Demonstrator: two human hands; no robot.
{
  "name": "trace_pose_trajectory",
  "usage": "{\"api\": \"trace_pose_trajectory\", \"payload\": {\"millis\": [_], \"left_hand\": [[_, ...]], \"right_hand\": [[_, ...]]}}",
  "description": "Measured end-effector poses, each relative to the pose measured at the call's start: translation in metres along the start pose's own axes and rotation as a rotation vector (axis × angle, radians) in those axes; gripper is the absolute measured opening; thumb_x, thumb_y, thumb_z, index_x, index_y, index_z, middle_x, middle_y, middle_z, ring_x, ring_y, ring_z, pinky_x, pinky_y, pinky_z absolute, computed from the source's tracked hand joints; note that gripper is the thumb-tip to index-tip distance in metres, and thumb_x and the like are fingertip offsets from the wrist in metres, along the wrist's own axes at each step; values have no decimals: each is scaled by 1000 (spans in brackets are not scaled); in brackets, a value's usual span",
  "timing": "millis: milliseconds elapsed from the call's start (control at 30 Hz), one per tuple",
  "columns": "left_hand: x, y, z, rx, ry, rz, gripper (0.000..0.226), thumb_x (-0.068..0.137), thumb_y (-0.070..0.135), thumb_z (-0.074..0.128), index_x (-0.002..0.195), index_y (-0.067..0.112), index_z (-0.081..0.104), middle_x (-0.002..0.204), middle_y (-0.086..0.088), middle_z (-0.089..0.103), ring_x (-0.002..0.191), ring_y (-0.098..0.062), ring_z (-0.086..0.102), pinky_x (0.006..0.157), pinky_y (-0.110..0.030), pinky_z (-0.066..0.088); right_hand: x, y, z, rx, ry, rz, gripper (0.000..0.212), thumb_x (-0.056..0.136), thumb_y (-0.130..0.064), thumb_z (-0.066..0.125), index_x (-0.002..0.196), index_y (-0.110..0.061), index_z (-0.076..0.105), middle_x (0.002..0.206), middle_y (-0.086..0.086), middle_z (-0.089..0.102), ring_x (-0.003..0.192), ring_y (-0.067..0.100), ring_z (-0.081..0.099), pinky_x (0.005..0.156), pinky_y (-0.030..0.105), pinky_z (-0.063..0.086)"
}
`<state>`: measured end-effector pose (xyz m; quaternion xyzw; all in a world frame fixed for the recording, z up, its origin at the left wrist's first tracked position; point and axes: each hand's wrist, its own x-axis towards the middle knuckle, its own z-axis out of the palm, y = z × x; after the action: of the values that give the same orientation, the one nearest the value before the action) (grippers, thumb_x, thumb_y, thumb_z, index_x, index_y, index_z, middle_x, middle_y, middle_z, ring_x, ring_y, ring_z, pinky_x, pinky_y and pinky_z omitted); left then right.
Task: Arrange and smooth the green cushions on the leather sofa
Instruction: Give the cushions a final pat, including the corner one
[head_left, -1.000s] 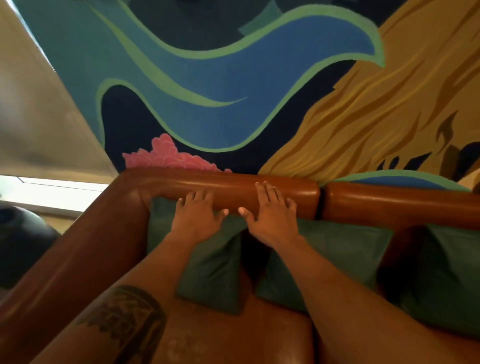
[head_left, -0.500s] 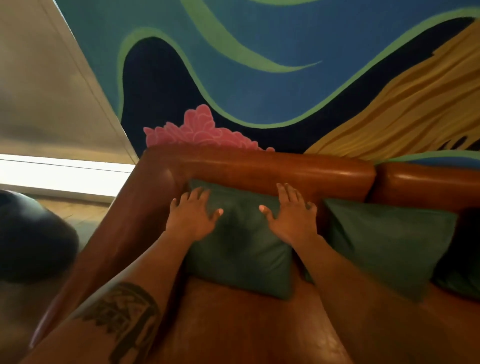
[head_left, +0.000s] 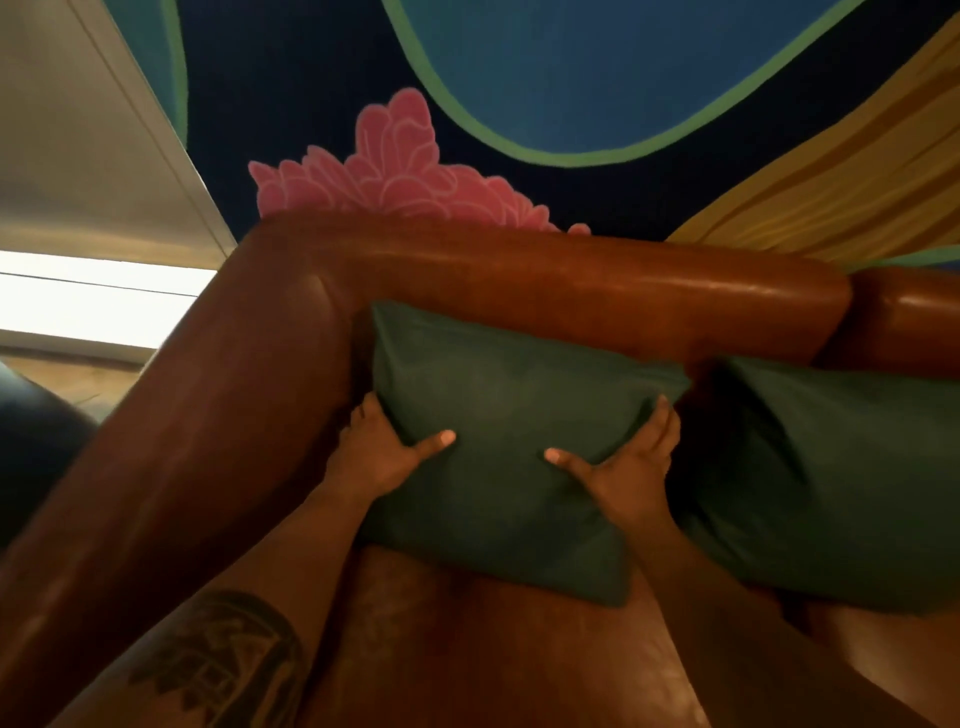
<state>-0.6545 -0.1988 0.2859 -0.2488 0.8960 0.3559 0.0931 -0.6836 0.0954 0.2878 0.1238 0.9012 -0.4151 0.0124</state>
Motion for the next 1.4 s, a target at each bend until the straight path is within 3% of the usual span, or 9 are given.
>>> {"api": "trace_pose_trajectory", "payload": {"millis": [133,267,400,567,933,1033,1167,1233,1400], "left_hand": [[9,-10,16,-244,42,-23,162,23,94,79,154,16,24,157,-9,42,142,-30,46,116,-49,42],[11,-11,24,-375,40,4,122,50,59,98,147,15,38,147,-3,54,131,-22,55,107,-34,45],[6,-13,21,-385,94,46,120,40,74,89,138,18,47,136,-1,64,122,-21,63,105,-42,51],[-16,-22,24,-484,273,135,78,64,44,97,126,24,54,126,6,66,113,-12,64,97,-33,52],[-4,-33,39,-481,297,219,79,69,49,91,134,24,54,136,-1,63,122,-14,61,104,-34,50],[4,-37,41,-480,251,185,97,58,67,83,137,22,49,139,-4,59,127,-18,58,111,-45,47],[-18,-26,39,-246,535,220,107,73,57,85,154,9,32,162,-17,31,150,-34,30,125,-45,24],[-42,-23,42,-5,706,467,91,91,49,71,158,7,28,169,-19,18,155,-39,18,127,-51,17],[-40,-31,74,616,413,872,97,91,60,60,166,19,14,174,-6,3,160,-31,6,126,-57,16]], "right_hand": [[8,17,21,211,14,25,167,43,-57,99,166,-24,-9,172,11,9,158,26,17,129,44,21],[15,18,27,372,-29,32,163,49,-37,105,162,-39,-13,158,-2,41,139,13,49,118,33,39],[8,17,29,456,38,-30,154,55,-23,104,165,-31,-3,143,-9,43,131,7,49,107,21,38],[1,3,24,497,51,-187,146,56,-16,103,165,-28,7,151,-16,32,127,-14,46,100,-2,35],[9,15,32,433,27,-229,143,61,-15,101,166,-24,4,134,-44,22,113,-40,35,95,-6,33],[14,17,32,366,-5,-251,147,61,-21,102,166,-21,-2,149,-32,24,127,-29,36,108,3,35],[3,14,25,133,299,-289,135,67,-61,91,165,-13,12,167,16,20,155,30,21,127,55,24],[-19,8,26,-20,403,-482,108,83,-61,76,163,-11,22,166,20,23,156,36,20,126,62,17],[-36,6,76,-500,60,-915,88,94,-63,58,167,-29,20,177,5,4,163,26,-1,126,64,5]]}}
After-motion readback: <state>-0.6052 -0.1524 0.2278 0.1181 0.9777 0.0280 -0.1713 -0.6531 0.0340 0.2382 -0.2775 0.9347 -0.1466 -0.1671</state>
